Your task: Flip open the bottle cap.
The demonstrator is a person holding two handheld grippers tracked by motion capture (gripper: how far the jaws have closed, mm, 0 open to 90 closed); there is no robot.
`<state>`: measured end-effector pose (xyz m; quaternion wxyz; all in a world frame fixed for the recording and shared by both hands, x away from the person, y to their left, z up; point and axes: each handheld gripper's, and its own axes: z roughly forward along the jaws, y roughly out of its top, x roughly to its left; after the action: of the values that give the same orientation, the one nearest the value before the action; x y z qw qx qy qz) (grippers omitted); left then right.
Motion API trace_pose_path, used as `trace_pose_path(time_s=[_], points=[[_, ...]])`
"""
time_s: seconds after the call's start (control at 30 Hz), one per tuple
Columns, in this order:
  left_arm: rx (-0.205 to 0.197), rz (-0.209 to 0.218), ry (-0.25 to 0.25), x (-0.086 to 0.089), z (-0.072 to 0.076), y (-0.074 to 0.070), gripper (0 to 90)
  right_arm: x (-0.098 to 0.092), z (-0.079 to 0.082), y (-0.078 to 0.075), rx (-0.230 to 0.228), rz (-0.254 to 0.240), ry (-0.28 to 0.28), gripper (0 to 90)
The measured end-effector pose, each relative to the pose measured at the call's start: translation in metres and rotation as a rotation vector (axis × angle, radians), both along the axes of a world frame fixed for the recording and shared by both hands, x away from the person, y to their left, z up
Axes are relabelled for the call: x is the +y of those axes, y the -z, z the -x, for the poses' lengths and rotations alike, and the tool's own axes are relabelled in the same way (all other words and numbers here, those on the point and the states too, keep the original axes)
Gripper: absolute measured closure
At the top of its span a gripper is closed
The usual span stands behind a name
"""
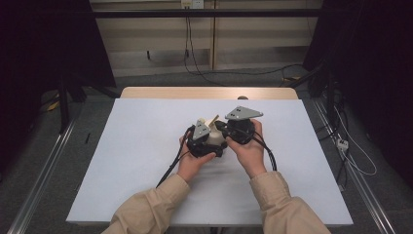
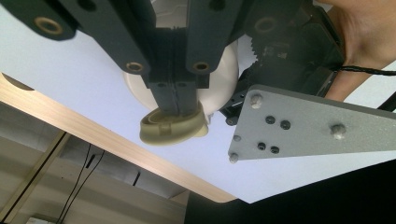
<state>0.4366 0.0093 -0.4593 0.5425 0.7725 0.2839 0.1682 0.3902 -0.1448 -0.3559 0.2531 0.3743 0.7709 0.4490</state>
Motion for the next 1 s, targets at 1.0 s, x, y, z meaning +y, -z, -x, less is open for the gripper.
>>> trace_pose_path(time_s=[1.0], points=[[0.0, 0.004, -0.005, -0.0003, 0.0002, 0.0001, 4.6, 0.0061, -0.0041, 0.001, -0.006, 0.001, -0.008, 90.0]])
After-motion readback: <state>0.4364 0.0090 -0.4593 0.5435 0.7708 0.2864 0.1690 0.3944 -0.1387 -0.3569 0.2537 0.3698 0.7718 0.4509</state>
